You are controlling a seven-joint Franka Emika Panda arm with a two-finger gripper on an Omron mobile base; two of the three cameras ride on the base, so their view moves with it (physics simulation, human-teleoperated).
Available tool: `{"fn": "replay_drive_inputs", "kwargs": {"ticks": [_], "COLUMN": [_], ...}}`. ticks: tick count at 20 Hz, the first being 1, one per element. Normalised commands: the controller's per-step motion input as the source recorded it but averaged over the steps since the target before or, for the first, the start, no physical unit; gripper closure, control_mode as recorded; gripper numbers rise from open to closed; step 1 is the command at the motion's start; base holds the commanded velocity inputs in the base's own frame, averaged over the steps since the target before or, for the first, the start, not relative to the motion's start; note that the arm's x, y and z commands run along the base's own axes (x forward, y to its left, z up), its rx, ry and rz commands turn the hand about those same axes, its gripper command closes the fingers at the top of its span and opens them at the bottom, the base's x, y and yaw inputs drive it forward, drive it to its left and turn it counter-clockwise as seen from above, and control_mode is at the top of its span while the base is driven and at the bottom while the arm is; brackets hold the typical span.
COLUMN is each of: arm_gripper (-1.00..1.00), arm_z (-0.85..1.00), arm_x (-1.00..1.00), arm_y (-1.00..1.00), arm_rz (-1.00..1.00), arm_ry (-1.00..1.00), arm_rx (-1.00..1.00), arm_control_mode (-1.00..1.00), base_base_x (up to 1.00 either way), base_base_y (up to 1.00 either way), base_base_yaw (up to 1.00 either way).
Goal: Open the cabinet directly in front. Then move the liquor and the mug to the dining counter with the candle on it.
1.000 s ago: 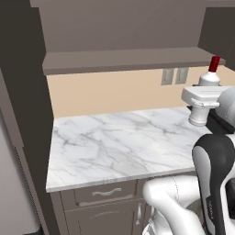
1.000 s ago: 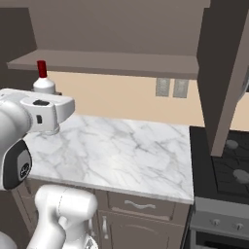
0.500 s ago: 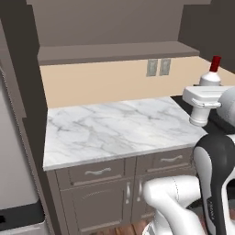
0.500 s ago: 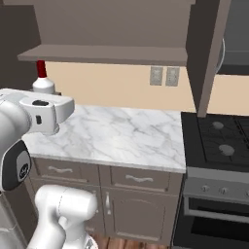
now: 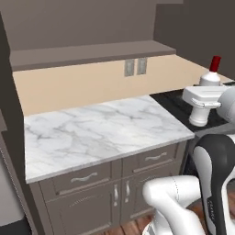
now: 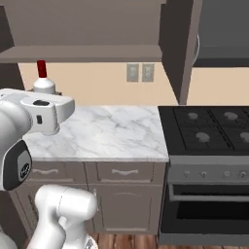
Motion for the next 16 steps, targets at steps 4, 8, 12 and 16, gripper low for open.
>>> {"fn": "replay_drive_inputs", "kwargs": {"ticks": [4,8,12,16], "arm_gripper": [1.0,1.0,1.0,1.0], "arm_z": [0.0,0.0,0.0,0.0], "arm_x": [0.0,0.0,0.0,0.0], "arm_y": [0.0,0.0,0.0,0.0], "arm_rz": [0.0,0.0,0.0,0.0], "arm_ry": [0.0,0.0,0.0,0.0], "arm_rx": [0.0,0.0,0.0,0.0], "arm_control_mode": [1.0,1.0,1.0,1.0], "base_base_x": [-0.22,-0.41,-0.59,-0.7], "base_base_y": [0.0,-0.04,-0.11,-0.14], "base_base_yaw": [-0.32,-0.33,-0.34,-0.35]}}
